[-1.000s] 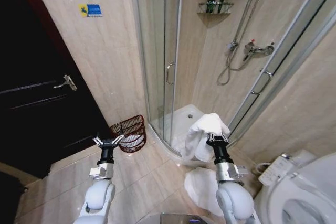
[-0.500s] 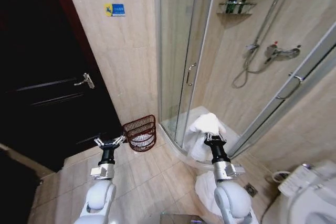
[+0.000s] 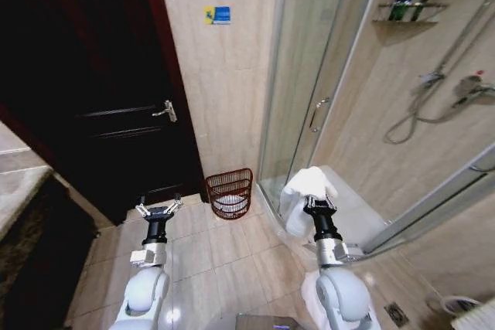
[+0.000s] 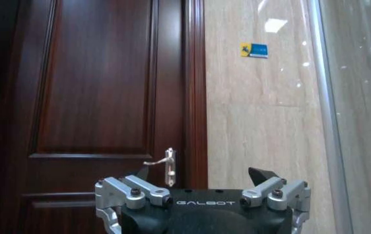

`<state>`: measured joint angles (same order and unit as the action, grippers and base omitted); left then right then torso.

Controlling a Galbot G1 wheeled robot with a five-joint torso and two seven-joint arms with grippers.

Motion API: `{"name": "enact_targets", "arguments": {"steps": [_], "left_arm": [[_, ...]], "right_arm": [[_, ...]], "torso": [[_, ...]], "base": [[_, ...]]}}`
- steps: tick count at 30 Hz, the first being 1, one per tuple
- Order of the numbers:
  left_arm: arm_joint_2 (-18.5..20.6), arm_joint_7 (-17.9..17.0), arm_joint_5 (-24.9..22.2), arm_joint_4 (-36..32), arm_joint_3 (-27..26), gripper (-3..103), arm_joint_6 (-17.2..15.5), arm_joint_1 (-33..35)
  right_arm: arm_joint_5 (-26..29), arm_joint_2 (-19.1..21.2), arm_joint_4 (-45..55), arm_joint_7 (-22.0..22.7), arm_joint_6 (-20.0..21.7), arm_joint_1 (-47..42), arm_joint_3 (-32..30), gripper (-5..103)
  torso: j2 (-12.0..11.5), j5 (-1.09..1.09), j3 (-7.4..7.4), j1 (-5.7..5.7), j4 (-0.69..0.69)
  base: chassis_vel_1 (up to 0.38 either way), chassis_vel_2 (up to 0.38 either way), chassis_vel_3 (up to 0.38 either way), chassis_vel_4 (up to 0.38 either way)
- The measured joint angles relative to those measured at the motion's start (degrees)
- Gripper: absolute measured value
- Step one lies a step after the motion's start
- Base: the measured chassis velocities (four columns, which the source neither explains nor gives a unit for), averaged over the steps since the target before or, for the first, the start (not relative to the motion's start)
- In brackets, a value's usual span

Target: Discard the used towel into the hamper.

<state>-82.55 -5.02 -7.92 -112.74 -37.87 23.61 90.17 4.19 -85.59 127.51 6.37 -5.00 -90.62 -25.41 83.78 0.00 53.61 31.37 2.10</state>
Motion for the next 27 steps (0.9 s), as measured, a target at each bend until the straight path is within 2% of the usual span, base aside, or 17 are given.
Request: {"name": "enact_targets", "arguments": {"steps": [8, 21, 27], "left_arm": [[-0.2, 0.0, 0.2, -0.4, 0.2, 100, 0.1, 0.4], [-0.5, 0.0, 0.3, -0.7, 0.1, 100, 0.3, 0.6], [-0.7, -0.1, 0.3, -0.8, 0.3, 100, 0.9, 0.6]], "right_arm": [[-0.3, 0.0, 0.0, 0.0, 0.0, 0.3, 0.2, 10], [-0.8, 0.1, -0.1, -0.3, -0.2, 0.1, 0.3, 10], [-1.1, -0.1, -0.8, -1.0, -1.5, 0.6, 0.2, 10]], "torso": [[0.0, 0.00, 0.00, 0.00, -0.01], [0.0, -0.03, 0.00, 0.00, 0.00], [0.0, -0.02, 0.00, 0.00, 0.01]], "base": [[0.063, 0.056, -0.057, -0.078], [0.184, 0.190, -0.188, -0.173], [0.103, 0.111, -0.092, -0.106]]}}
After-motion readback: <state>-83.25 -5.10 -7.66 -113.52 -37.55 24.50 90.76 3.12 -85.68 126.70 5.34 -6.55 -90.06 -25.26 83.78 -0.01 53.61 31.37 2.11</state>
